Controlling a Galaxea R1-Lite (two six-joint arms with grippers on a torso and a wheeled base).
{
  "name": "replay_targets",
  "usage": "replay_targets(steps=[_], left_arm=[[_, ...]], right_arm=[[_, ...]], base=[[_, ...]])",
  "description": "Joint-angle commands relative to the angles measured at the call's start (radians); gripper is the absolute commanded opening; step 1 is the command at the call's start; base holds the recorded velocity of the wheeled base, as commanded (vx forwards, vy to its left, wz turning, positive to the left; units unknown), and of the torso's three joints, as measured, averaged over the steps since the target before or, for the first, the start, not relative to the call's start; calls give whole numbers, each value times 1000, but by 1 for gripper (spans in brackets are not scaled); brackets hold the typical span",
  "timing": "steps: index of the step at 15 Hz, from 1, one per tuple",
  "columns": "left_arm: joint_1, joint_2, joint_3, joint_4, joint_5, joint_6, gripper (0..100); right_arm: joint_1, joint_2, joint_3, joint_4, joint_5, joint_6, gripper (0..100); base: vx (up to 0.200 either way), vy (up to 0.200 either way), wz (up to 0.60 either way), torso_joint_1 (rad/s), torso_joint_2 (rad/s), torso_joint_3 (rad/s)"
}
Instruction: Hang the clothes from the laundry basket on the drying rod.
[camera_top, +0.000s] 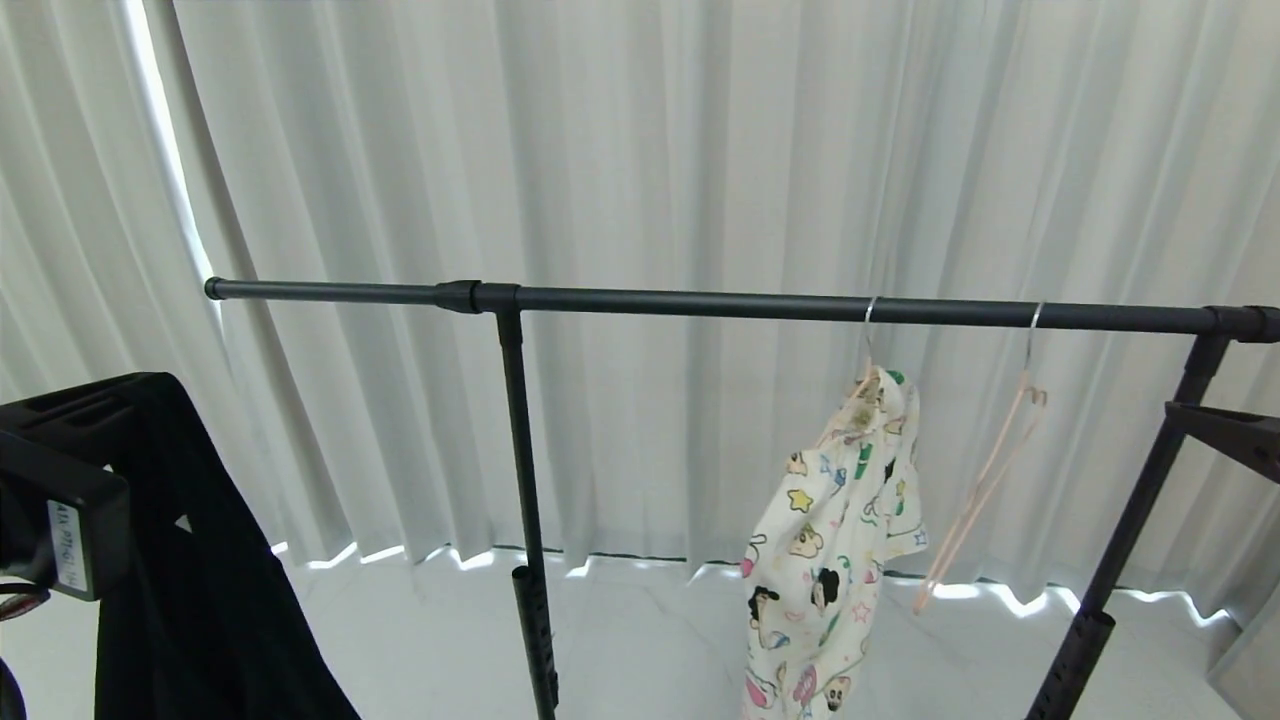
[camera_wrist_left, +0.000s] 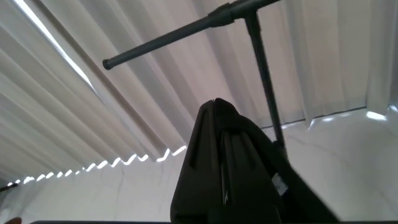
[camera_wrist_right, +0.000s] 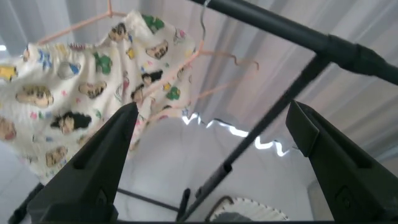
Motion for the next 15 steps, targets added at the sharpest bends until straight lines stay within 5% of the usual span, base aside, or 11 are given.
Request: replay_targets(steps=[1, 5, 9, 15], left_arm=[[0, 0, 3, 0, 0, 2, 0], [2, 1, 1, -1, 0, -1, 0], [65, 21, 4, -1, -1, -2, 0], [119, 16, 15, -1, -1, -7, 0]], right_arm=[[-1, 2, 7, 0, 0, 1, 100], [-4, 61, 50, 17, -16, 135, 100], [7, 283, -25, 63, -199, 310, 100], [105, 507, -134, 94, -282, 515, 100]], base=[[0, 0, 0, 0, 0, 0], [0, 0, 0, 0, 0, 0], [0, 0, 0, 0, 0, 0], [0, 0, 0, 0, 0, 0]])
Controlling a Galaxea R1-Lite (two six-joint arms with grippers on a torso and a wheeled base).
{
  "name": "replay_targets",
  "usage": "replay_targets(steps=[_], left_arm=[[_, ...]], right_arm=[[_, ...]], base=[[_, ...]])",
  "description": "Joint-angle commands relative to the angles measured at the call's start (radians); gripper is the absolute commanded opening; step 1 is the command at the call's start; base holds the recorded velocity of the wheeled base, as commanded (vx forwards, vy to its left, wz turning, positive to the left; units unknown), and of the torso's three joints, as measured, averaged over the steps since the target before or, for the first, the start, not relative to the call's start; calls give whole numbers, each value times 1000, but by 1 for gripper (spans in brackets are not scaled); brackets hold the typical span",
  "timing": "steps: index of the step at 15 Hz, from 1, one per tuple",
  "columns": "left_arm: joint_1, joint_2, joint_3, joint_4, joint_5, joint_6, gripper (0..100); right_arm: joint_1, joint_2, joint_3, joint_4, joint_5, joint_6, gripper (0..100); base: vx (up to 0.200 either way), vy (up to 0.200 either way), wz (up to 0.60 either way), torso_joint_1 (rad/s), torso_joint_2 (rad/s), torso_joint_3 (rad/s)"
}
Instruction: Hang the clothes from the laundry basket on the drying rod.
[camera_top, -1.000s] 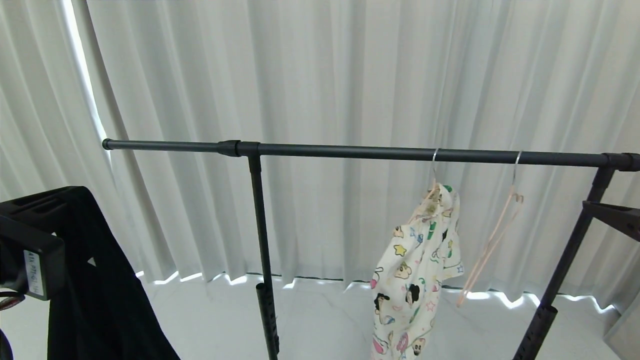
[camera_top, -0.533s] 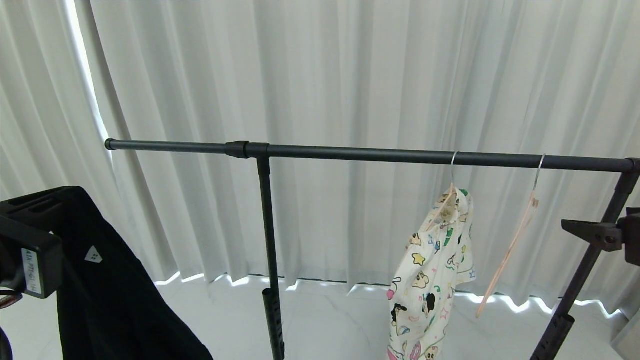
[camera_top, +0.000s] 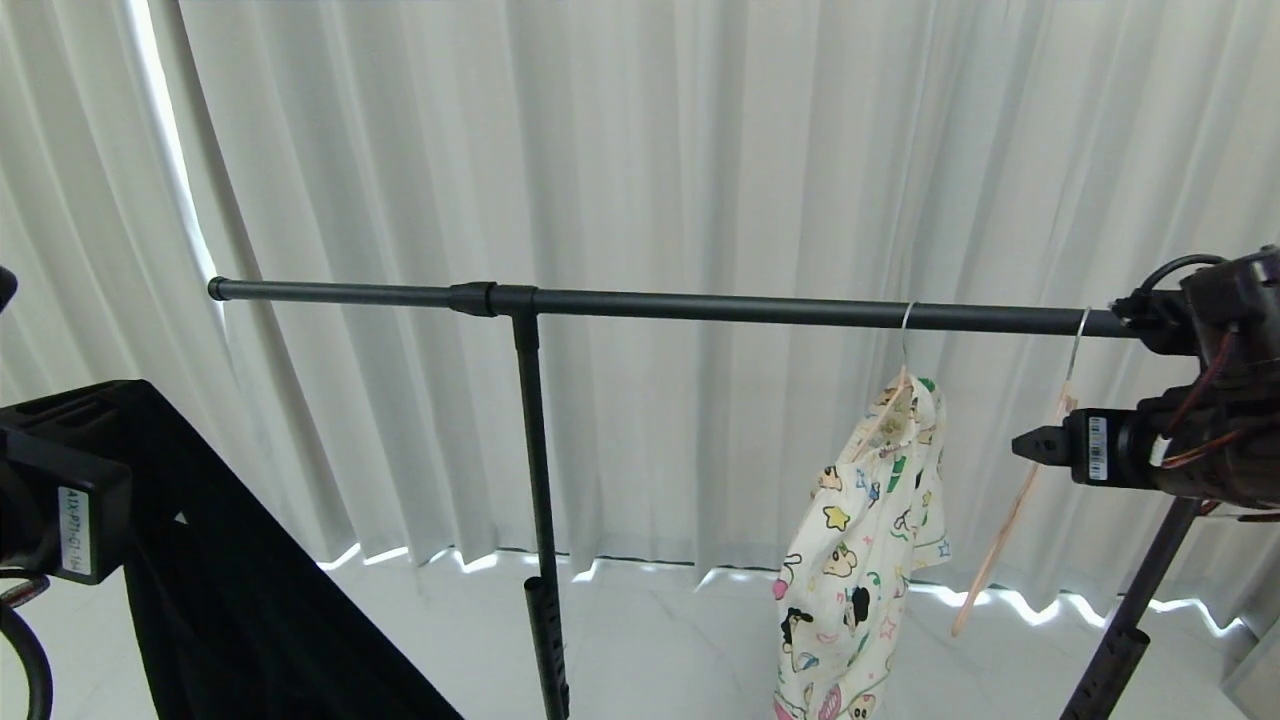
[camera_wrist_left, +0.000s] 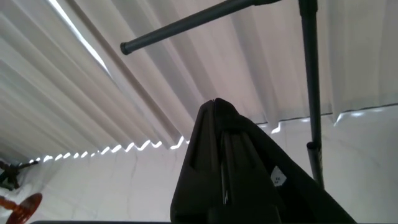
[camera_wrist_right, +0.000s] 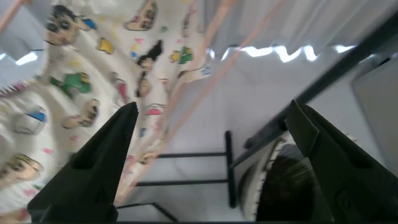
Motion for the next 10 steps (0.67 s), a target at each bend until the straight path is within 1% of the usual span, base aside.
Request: replay_targets(steps=[1, 3, 7, 10], left_arm=[[20, -1, 3, -1, -1, 0, 0], [23, 1, 3, -1, -1, 0, 0], [23, 2, 3, -1, -9, -2, 0], [23, 4, 4, -1, -9, -2, 0]], right_arm=[[12, 115, -19, 3, -29, 12, 100], [11, 143, -19, 3, -30, 38, 100], [-3, 143, 7, 8, -35, 58, 100], [-38, 140, 47, 9, -70, 58, 100]], base=[[0, 0, 0, 0, 0, 0], [0, 0, 0, 0, 0, 0], [0, 0, 0, 0, 0, 0], [0, 0, 0, 0, 0, 0]])
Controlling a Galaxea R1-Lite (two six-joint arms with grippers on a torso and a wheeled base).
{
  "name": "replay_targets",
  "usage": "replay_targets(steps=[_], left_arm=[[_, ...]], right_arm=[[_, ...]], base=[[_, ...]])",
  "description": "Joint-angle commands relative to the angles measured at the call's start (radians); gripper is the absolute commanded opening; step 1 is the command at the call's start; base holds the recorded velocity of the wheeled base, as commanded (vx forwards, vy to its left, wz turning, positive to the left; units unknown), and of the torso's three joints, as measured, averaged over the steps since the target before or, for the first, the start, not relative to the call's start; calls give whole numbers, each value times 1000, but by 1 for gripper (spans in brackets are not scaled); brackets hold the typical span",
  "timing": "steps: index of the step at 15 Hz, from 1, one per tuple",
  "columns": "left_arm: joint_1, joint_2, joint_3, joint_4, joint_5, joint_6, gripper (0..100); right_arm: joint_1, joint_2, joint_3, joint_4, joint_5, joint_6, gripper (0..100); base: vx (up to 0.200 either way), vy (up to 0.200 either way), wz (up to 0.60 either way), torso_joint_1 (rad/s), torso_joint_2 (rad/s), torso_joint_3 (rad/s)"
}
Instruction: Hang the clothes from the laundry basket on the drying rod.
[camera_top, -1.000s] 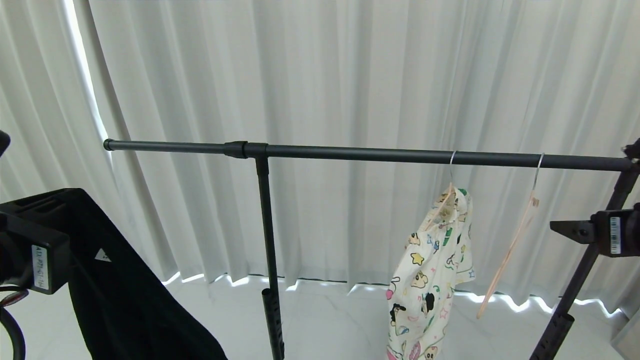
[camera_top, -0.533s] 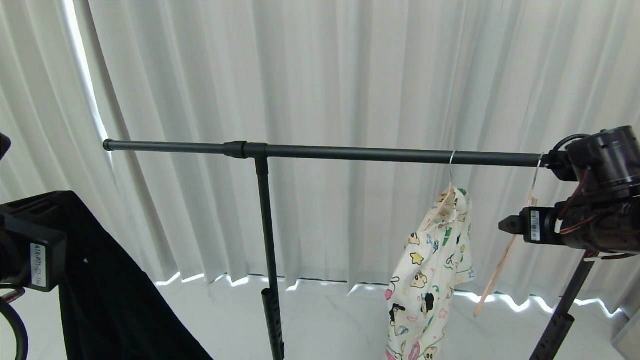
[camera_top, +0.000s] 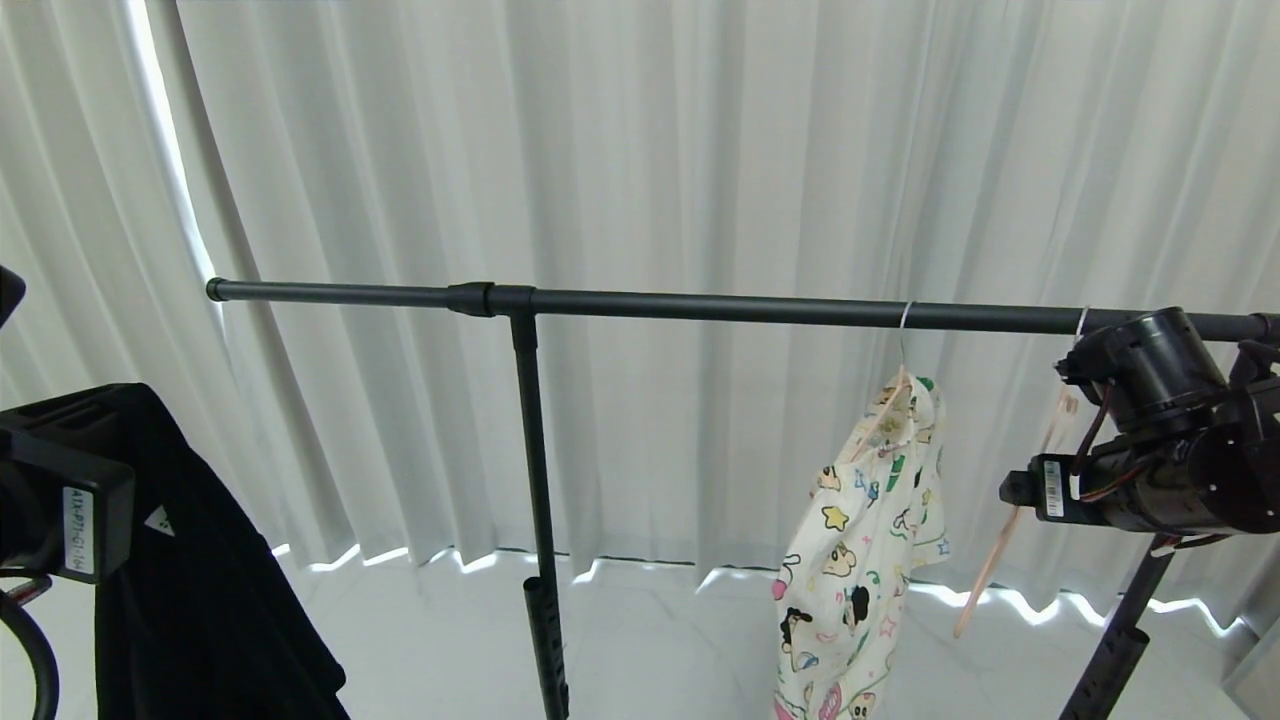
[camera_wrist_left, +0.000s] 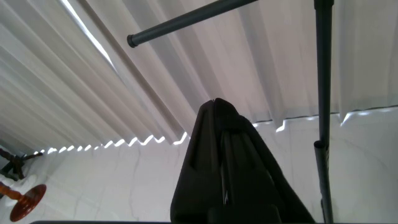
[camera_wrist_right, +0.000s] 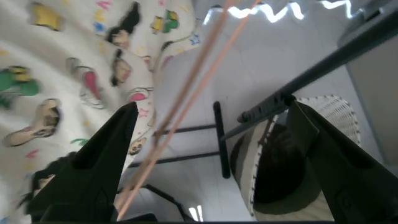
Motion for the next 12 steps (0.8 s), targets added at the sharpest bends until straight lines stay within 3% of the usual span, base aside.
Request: replay_targets(steps=[1, 7, 12], left_arm=[[0, 2, 0, -1, 0, 0, 0], [0, -1, 8, -1, 0, 0, 0], [0, -12, 2, -1, 2, 3, 0]], right_arm=[[-12, -5, 14, -2, -3, 0, 100], [-19, -18, 20, 3, -5, 0, 100], [-45, 8, 117, -14, 47, 17, 100]], base=[[0, 0, 0, 0, 0, 0], [0, 0, 0, 0, 0, 0], [0, 0, 0, 0, 0, 0]])
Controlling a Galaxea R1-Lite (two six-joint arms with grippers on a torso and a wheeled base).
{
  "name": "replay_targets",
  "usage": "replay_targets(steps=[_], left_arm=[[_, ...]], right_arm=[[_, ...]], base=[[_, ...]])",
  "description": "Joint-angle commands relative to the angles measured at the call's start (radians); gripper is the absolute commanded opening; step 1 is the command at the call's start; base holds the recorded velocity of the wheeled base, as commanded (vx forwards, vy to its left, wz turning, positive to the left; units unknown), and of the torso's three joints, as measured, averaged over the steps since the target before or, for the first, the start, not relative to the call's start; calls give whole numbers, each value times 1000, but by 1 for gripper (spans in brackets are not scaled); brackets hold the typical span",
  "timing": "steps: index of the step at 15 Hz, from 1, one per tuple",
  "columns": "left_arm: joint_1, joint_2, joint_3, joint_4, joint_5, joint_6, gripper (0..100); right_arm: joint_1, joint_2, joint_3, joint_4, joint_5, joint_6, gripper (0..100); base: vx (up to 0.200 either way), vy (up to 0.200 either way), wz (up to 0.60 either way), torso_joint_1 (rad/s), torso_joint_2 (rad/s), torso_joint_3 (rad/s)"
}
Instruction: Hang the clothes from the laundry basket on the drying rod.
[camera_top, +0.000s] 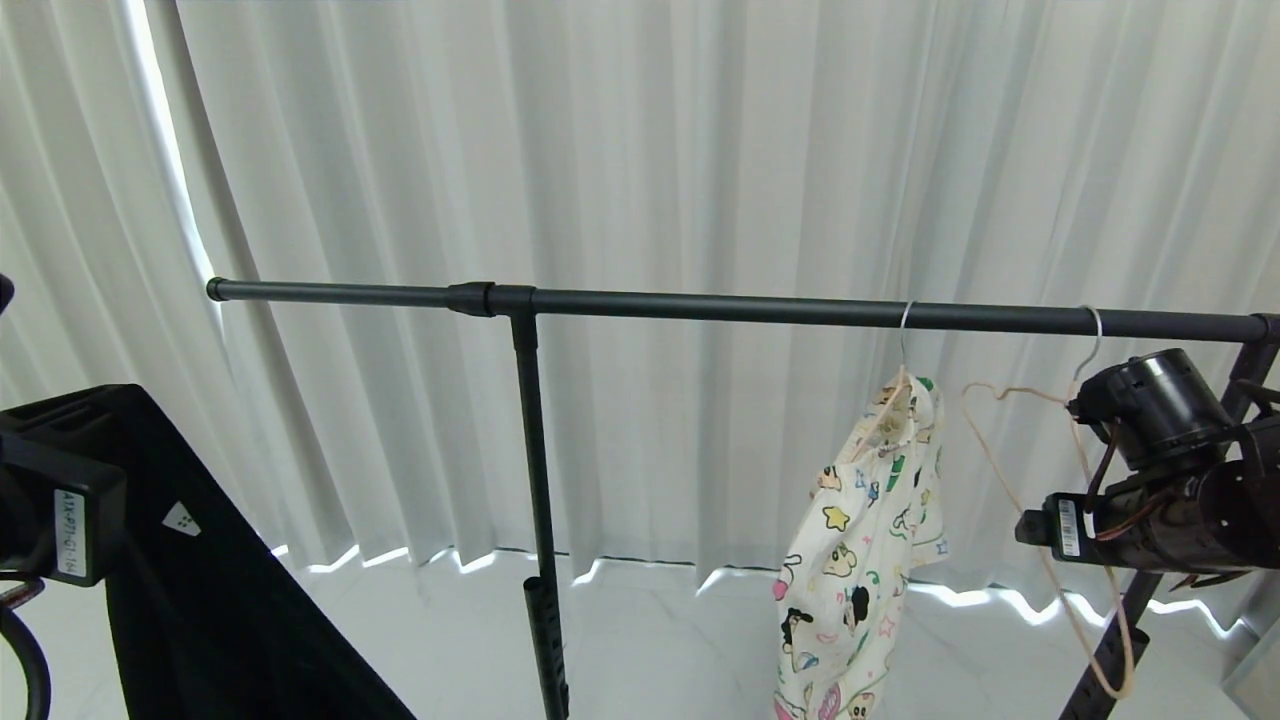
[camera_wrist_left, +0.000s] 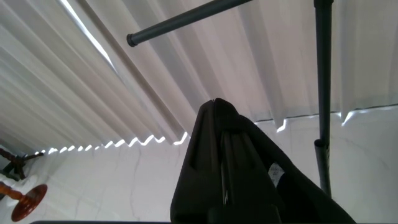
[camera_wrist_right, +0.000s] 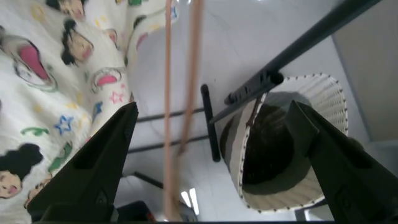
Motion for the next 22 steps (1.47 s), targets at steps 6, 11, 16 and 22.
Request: replay_targets(steps=[6, 11, 16, 22], left_arm=[[-1, 6, -5, 0, 0, 6, 0], [-1, 6, -8, 0, 0, 6, 0], [-1, 6, -6, 0, 0, 6, 0], [-2, 1, -8, 0, -2, 3, 0]], right_arm=[[-33, 5, 31, -81, 71, -7, 0], [-35, 2, 29, -84, 74, -9, 0], [-33, -50, 31, -111, 72, -9, 0], [-30, -233, 154, -156, 81, -98, 0]], base=[[0, 0, 0, 0, 0, 0], [0, 0, 0, 0, 0, 0], [0, 0, 0, 0, 0, 0], [0, 0, 0, 0, 0, 0]])
